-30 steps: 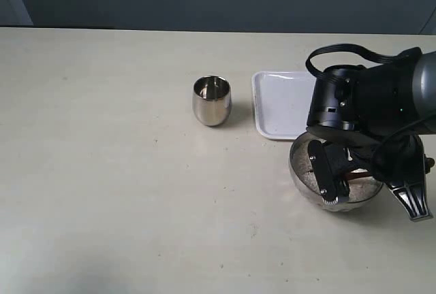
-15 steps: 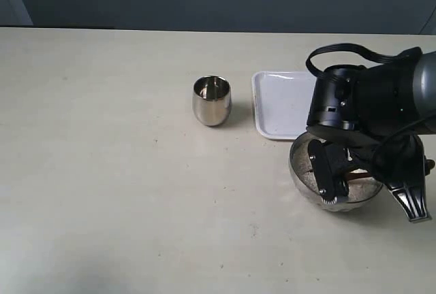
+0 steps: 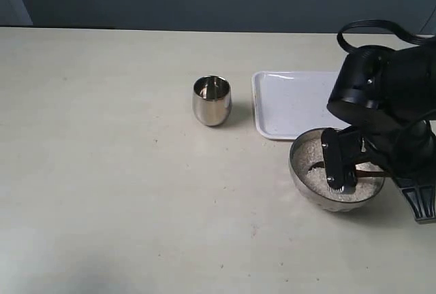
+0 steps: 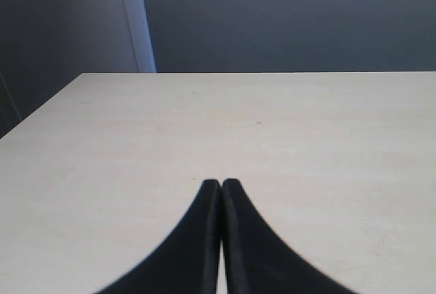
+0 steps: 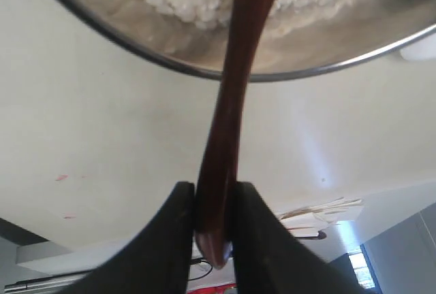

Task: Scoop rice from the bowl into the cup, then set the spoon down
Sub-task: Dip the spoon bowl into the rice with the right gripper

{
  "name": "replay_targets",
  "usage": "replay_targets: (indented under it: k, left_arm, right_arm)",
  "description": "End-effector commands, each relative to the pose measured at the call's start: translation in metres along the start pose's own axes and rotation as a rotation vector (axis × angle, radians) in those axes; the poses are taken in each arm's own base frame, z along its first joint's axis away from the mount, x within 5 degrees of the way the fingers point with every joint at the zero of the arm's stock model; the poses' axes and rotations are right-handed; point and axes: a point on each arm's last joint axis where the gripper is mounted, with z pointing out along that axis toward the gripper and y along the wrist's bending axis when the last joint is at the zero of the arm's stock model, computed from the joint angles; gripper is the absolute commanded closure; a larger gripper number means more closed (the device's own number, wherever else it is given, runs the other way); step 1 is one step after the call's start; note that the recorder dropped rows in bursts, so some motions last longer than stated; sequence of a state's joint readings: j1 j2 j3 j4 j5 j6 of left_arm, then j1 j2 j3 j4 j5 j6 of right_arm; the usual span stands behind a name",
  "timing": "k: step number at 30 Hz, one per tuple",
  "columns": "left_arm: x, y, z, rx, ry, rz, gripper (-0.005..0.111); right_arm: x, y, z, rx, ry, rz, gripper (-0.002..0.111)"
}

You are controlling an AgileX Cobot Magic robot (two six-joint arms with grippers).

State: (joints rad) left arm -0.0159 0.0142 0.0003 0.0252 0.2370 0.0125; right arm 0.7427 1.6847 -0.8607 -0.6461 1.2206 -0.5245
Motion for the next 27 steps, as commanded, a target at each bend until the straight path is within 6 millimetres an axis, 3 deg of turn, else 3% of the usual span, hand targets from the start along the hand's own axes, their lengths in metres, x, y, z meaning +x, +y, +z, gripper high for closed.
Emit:
replay_targets:
  k: [1,17,27]
  left_arm:
    - [0.0,0.0,0.0,0.006,-0.002,0.002,0.106]
    - [0.0,0.0,0.0,0.006,-0.002,0.002,0.106]
    - [0.0,0.0,0.0,0.006,-0.002,0.002,0.106]
  right_arm:
    - [0.003,0.001,-0.003,-0.012,-0.024,0.006,0.109]
    - [0.015,-0.002,0.0,-0.047,-0.042,0.042,0.109]
    - [0.011,0.004,-0.001,-0.12,-0.099,0.017,0.109]
